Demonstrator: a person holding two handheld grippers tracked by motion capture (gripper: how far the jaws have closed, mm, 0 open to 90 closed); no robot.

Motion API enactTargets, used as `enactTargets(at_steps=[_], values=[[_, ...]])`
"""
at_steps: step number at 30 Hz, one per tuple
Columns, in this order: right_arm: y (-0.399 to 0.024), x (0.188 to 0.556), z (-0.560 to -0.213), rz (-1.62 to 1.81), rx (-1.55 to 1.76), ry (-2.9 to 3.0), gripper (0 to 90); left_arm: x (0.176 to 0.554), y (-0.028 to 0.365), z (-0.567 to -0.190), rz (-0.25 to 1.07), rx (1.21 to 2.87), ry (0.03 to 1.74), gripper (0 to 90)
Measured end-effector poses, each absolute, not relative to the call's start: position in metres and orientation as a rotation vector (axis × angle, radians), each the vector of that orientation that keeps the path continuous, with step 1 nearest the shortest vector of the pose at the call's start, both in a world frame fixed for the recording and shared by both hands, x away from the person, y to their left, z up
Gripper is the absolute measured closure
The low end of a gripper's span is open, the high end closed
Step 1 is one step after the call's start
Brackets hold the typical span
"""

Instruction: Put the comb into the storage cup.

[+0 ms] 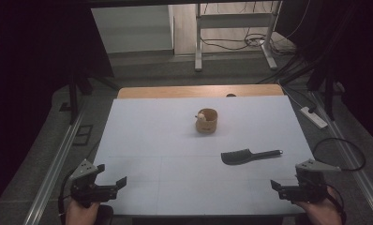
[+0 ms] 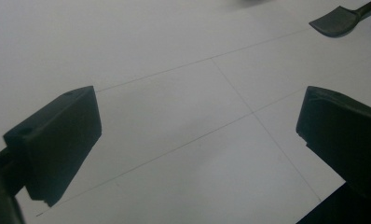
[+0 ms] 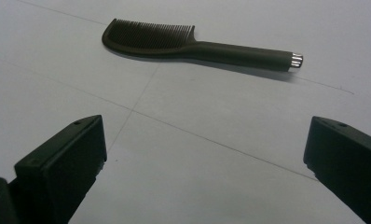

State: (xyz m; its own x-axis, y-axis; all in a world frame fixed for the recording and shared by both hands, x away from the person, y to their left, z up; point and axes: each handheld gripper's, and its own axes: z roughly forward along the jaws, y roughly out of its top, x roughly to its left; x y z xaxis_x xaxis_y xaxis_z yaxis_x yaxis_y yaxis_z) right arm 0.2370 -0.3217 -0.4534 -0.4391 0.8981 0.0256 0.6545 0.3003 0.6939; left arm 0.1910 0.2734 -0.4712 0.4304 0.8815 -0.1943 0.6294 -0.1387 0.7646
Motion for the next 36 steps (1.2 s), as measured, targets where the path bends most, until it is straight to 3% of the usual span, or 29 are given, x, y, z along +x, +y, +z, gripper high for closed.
enactTargets(at_steps=[36], values=[[-0.316,0.281,-0.443,0.929,1.329,2.332,0.0,0.190,0.275,-0.471,0.372,1.847,1.284,1.2]])
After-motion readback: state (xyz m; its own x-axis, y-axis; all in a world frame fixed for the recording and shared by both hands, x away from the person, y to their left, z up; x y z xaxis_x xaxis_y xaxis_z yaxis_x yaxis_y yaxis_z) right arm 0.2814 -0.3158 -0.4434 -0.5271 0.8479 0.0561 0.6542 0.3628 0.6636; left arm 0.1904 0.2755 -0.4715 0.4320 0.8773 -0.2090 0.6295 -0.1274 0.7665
